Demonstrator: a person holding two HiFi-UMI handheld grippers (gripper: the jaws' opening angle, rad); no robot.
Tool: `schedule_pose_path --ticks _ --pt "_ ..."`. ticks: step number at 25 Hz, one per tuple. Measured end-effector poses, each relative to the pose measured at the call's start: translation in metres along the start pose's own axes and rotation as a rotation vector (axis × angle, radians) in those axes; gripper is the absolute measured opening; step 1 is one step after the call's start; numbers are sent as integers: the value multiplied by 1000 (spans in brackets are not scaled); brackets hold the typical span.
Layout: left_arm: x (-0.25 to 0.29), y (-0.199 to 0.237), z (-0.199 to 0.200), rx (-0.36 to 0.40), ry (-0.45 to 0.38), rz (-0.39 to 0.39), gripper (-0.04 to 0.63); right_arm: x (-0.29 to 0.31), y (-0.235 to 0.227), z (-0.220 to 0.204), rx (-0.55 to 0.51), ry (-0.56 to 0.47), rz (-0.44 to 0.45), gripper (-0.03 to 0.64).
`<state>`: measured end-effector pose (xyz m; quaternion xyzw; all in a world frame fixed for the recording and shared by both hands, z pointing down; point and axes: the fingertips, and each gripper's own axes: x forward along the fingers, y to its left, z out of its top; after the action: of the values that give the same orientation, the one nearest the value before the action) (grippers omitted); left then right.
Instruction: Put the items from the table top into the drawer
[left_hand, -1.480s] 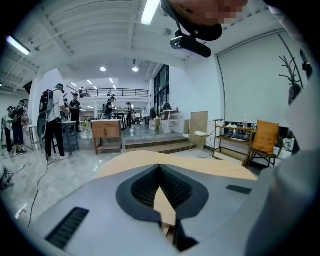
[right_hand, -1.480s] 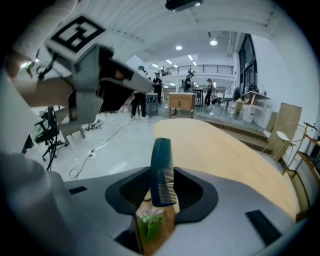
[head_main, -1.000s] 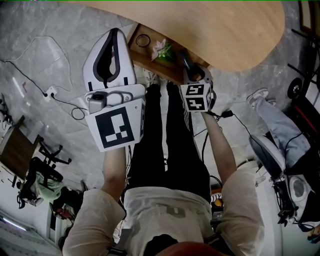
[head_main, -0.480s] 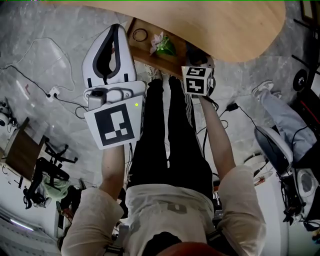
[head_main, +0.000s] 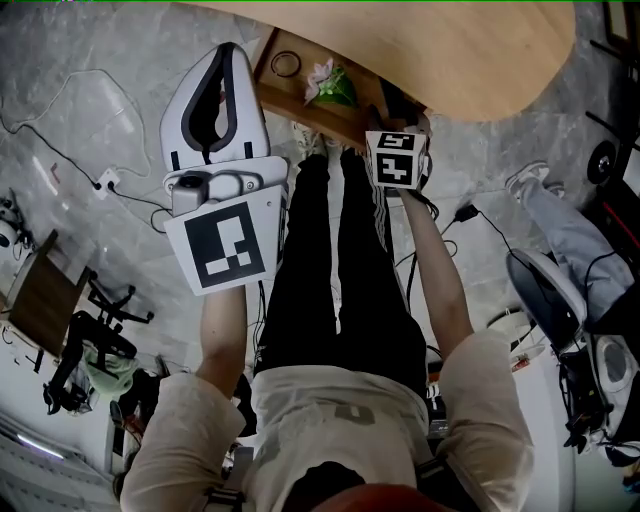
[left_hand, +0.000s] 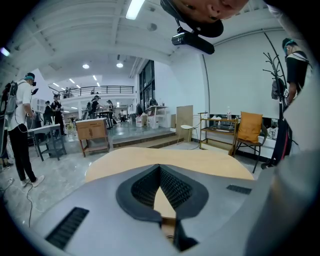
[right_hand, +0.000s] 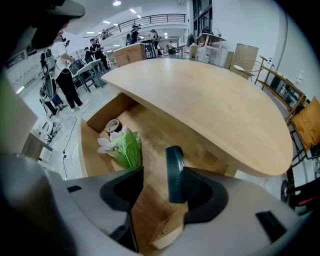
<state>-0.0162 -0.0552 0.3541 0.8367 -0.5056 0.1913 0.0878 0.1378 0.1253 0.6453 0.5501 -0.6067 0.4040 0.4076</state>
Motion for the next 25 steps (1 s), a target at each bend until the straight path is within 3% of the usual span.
schedule_pose_path --ticks 8,9,11,12,15,19,21,25 --pt "-12 2 9 -4 -13 6 8 -13 5 10 8 -18 -21 235" --pt "-13 3 12 -4 -17 9 8 -18 3 16 0 -30 -45 190" --pt "-19 6 22 -10 -31 19 8 -36 -1 32 -18 -74 -103 31" --pt "-22 9 29 -15 -42 25 8 -47 -2 42 -21 -104 -121 5" --pt "-34 17 60 -38 -84 44 8 -89 2 85 -4 -218 -130 5" --pt "-50 25 121 -30 -130 64 8 -170 9 182 -27 -436 -114 5" --pt "-63 27 160 -4 -146 70 8 -231 14 237 -44 -567 -99 5" --pt "-113 26 250 -32 -274 107 8 -383 36 323 -86 -830 -54 5"
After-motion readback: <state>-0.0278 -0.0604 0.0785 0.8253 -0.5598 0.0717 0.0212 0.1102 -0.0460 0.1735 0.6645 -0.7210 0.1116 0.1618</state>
